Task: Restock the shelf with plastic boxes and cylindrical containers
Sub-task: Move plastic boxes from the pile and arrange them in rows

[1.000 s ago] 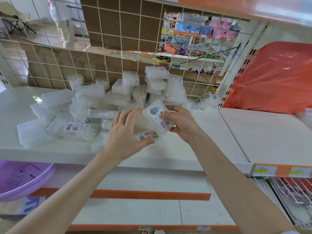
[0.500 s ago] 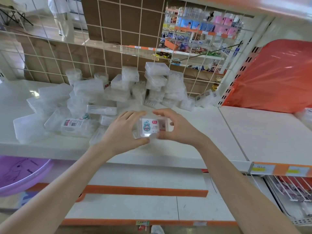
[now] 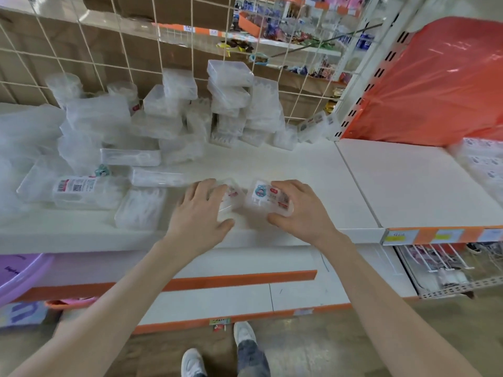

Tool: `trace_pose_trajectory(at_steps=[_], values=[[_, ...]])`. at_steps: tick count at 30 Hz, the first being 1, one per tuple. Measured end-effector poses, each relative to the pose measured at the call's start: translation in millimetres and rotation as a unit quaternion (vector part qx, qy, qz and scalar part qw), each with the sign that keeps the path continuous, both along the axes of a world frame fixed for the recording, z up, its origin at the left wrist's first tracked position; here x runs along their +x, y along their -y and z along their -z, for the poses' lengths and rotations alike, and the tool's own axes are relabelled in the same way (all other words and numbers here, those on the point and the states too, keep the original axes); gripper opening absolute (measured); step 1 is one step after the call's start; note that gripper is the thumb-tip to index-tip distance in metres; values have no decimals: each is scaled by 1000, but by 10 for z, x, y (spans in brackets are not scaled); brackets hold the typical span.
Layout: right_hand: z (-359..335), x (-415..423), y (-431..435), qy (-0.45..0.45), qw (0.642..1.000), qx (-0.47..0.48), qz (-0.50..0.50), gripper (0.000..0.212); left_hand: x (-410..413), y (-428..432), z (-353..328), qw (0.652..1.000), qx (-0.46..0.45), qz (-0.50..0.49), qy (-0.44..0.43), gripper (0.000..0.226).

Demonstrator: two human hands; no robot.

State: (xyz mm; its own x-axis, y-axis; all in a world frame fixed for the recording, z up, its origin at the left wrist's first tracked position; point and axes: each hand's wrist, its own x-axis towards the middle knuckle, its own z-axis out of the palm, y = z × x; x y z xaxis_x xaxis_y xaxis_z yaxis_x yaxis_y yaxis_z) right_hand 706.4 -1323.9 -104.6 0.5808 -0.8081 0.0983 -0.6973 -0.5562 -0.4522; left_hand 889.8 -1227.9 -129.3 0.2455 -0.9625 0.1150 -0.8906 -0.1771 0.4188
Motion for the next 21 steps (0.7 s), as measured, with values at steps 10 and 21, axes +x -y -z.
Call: trace_pose_trajectory(at_steps=[10, 21], values=[[189, -374, 10, -4, 998, -54, 38, 47, -95, 83, -2, 1000, 9, -19, 1, 51], [84, -1612, 167, 18, 994, -76, 74, 42, -1408, 399, -127, 993, -76, 62, -58, 46]])
